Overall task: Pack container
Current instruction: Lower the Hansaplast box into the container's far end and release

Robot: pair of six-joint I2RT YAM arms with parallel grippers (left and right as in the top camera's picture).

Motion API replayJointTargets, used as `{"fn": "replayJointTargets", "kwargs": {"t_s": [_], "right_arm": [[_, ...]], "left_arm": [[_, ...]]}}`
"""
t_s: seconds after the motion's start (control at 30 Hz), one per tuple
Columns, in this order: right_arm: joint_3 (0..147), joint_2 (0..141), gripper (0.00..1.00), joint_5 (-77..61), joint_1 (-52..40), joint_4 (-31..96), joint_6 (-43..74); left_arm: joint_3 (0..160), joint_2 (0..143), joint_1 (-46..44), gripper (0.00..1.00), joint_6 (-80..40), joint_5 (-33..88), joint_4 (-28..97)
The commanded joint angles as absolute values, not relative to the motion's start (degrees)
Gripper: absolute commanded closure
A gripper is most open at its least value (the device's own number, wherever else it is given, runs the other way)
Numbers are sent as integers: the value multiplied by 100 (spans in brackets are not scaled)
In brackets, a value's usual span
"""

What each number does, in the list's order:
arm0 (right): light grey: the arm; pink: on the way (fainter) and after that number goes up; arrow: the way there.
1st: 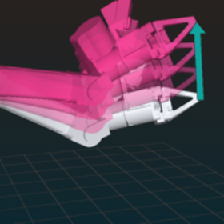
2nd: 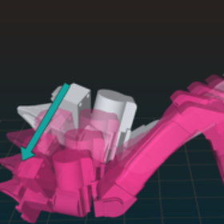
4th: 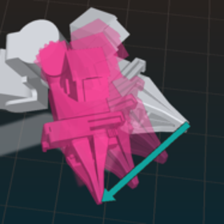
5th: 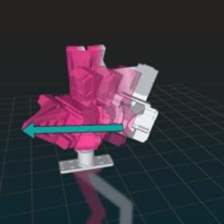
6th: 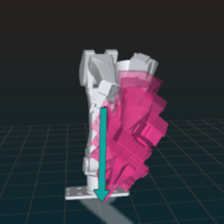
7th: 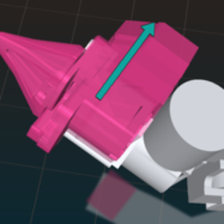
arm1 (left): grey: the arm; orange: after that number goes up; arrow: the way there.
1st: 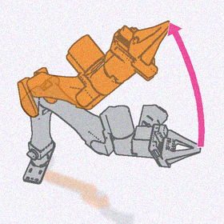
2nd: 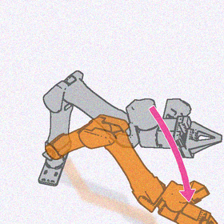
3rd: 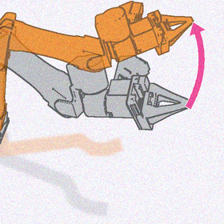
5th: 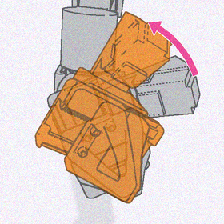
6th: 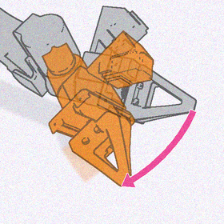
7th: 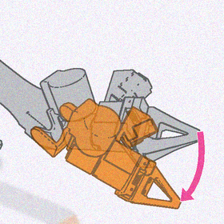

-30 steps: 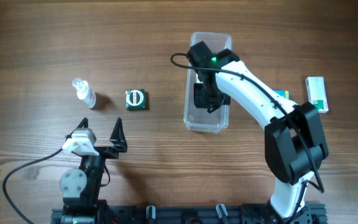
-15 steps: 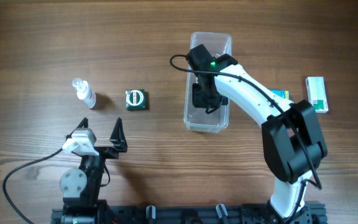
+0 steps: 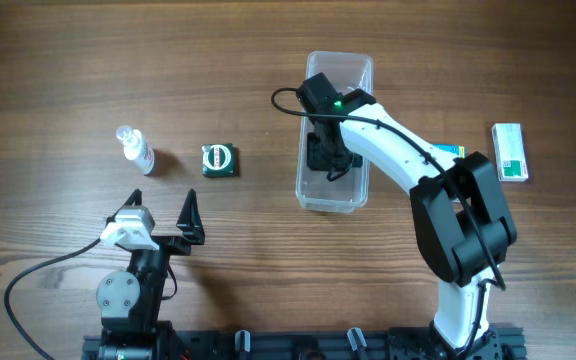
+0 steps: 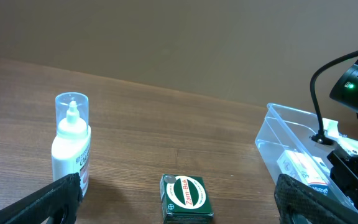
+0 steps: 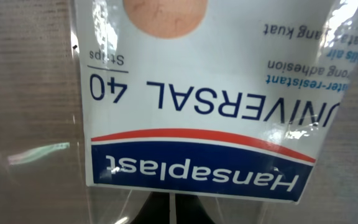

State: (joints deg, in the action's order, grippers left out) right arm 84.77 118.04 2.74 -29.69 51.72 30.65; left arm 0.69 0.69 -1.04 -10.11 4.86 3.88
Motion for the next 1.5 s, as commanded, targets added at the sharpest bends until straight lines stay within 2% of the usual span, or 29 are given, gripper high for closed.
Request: {"fn": "replayJointTargets", "kwargs": {"t_s": [0.0,0.33,1.47], "right_arm": [[8462,11896,95,471,-2794,5070,3168],[8462,11896,95,447,-2401,4748,2995],[8486,11896,95,1304,-2403,4440,2871]], "left_arm": [[32,16,-62,0,-941,574,395],[32,16,-62,0,-941,576,395],[32,27,-62,0,-939,576,395]]}}
